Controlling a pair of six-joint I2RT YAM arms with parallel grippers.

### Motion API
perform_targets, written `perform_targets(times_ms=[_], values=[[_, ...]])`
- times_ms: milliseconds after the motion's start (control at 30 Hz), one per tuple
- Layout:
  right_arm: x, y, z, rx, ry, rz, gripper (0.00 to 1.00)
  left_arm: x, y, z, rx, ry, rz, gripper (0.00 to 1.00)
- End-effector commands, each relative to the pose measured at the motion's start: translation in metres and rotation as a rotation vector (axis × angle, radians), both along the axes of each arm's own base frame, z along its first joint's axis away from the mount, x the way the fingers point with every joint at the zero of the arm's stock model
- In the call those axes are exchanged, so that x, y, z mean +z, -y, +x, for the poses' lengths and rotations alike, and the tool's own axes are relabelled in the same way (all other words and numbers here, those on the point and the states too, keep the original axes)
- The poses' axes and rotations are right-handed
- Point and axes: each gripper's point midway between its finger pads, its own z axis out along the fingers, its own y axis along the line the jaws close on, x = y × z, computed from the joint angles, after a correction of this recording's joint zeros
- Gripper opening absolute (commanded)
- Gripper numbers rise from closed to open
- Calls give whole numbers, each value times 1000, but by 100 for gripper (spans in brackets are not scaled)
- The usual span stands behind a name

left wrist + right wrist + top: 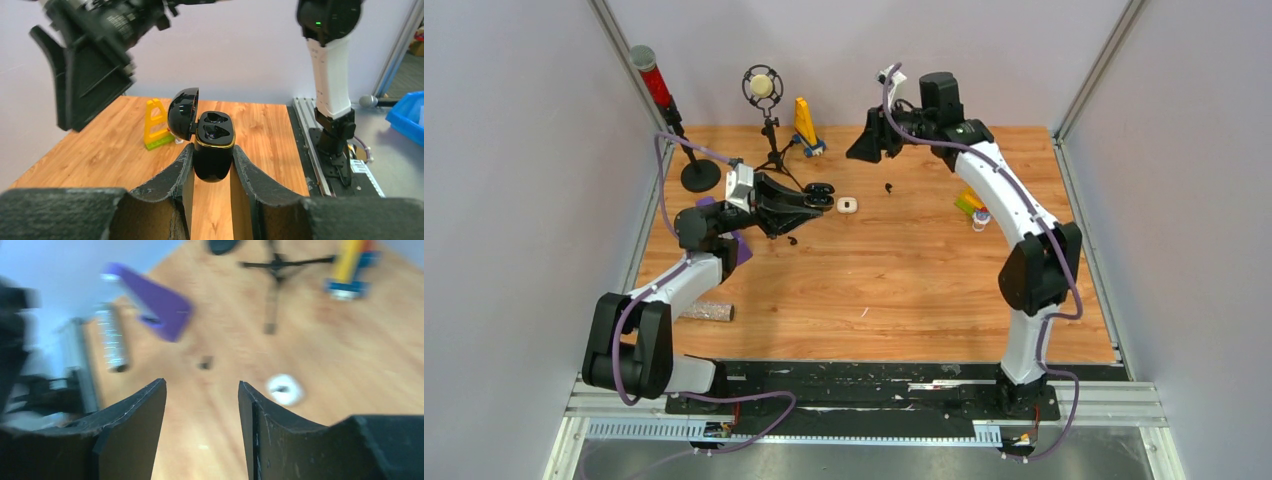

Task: Insert the wireless bluetooth earbuds into the charging case
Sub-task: Pick up the earbud from the center of the board.

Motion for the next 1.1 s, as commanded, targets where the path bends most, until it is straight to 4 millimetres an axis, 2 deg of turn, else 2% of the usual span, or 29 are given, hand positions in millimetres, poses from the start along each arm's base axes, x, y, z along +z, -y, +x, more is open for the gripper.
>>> perform_targets(times_ms=[0, 67, 233, 400, 533, 700, 800, 1067], values=[[-104, 69, 75, -199, 121, -510, 57, 0, -2, -10, -35, 97, 48, 0], [-125, 84, 92, -230, 146, -610, 58, 0, -2, -12, -44, 104, 56, 0], [-175, 106, 118, -218, 174, -780, 55, 2, -2, -16, -63, 121, 70, 0], [-217, 114, 132, -207, 93, -772, 52, 1, -3, -21, -72, 130, 77, 0], [-229, 115, 142, -200, 62, -720, 51, -1, -4, -22, -72, 130, 80, 0], [-230, 107, 152, -165, 66, -632, 51, -2, -4, -19, -69, 132, 82, 0], [-231, 104, 161, -165, 84, -616, 51, -4, -4, -18, -69, 127, 83, 0], [-250, 100, 176, -189, 101, -612, 52, -7, -4, -14, -72, 117, 88, 0]])
